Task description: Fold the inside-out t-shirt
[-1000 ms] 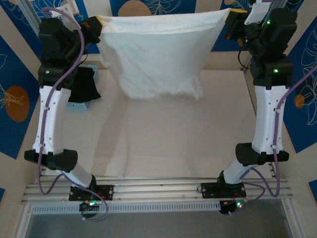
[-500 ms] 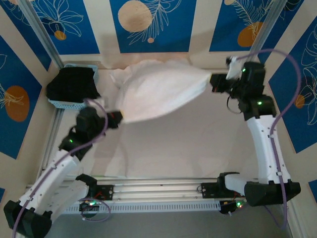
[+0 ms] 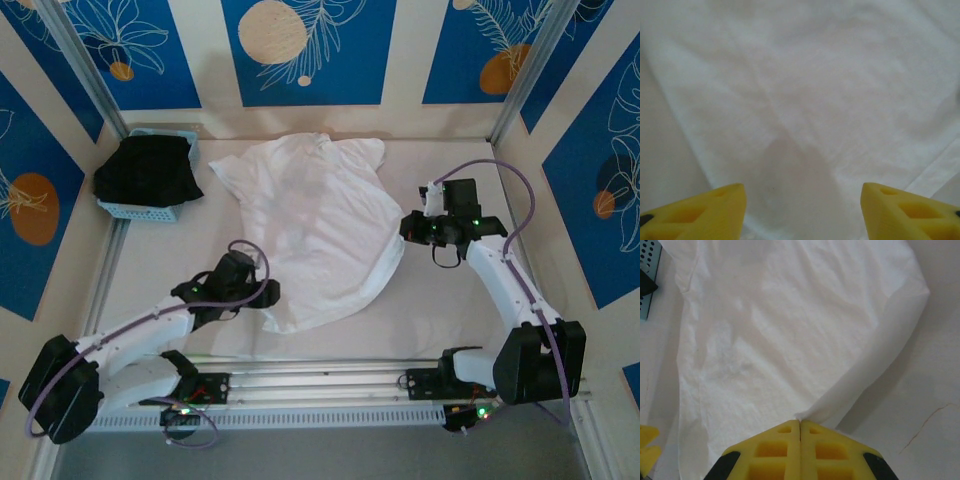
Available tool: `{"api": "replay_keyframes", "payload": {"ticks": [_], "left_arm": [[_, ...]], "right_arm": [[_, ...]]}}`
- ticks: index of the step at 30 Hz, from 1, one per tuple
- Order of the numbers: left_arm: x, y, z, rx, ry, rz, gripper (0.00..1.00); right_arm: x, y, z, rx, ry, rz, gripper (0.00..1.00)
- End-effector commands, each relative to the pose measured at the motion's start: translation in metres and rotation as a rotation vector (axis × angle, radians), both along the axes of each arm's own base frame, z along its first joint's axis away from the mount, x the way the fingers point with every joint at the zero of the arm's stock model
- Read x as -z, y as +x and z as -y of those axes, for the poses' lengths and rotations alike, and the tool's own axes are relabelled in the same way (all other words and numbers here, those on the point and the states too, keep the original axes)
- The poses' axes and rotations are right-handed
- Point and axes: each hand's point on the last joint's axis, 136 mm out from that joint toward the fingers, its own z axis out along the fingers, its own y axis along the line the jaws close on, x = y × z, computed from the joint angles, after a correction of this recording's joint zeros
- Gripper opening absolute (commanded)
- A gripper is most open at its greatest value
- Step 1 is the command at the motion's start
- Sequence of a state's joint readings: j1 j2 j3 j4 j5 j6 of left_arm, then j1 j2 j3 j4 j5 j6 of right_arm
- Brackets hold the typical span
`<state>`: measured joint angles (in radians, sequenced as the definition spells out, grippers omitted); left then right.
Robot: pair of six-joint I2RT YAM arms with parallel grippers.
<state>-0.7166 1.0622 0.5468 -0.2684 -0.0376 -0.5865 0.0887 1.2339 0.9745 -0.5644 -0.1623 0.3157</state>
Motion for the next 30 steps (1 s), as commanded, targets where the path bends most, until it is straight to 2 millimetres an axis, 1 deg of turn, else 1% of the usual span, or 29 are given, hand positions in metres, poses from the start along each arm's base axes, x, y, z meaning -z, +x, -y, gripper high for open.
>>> {"api": "replay_keyframes", "payload": {"ticks": [1,2,4,7,10,13,15,17,19,21,24,27,30], "left_arm": [[-0.031,0.013,0.039,0.171,0.040,0.176,0.64],[-0.035,0.011,0.058,0.239,0.037,0.198,0.65],[-0.039,0.004,0.102,0.406,0.030,0.224,0.65],[-0.032,-0.006,0.158,0.593,0.046,0.233,0.65],[-0.029,-0.001,0.199,0.665,0.008,0.232,0.65],[-0.030,0.010,0.227,0.681,-0.046,0.251,0.65],[-0.025,0.017,0.238,0.683,-0.041,0.256,0.65],[-0.019,0.024,0.243,0.683,-0.020,0.255,0.62],[-0.011,0.031,0.243,0.669,-0.006,0.248,0.54],[-0.005,0.034,0.242,0.661,-0.002,0.233,0.48],[0.003,0.033,0.240,0.668,-0.012,0.211,0.37],[0.010,0.030,0.243,0.689,-0.030,0.183,0.32],[0.015,0.029,0.246,0.691,-0.056,0.164,0.23]], "right_arm": [[-0.001,-0.009,-0.003,-0.004,0.023,-0.003,0.00],[-0.001,-0.010,-0.002,-0.001,0.020,-0.006,0.00],[-0.004,-0.010,0.000,0.008,0.022,-0.006,0.00],[-0.015,-0.012,0.003,0.019,0.039,0.013,0.00],[-0.027,-0.017,0.003,0.024,0.060,0.033,0.00],[-0.031,-0.022,0.003,0.021,0.069,0.037,0.00],[-0.031,-0.024,0.002,0.020,0.072,0.034,0.00],[-0.033,-0.025,0.001,0.015,0.077,0.036,0.00],[-0.033,-0.025,0.002,0.014,0.075,0.037,0.00],[-0.032,-0.026,0.002,0.014,0.070,0.035,0.00],[-0.030,-0.026,0.003,0.015,0.063,0.035,0.00],[-0.030,-0.025,0.004,0.016,0.063,0.037,0.00],[-0.029,-0.025,0.004,0.018,0.061,0.038,0.00]]}}
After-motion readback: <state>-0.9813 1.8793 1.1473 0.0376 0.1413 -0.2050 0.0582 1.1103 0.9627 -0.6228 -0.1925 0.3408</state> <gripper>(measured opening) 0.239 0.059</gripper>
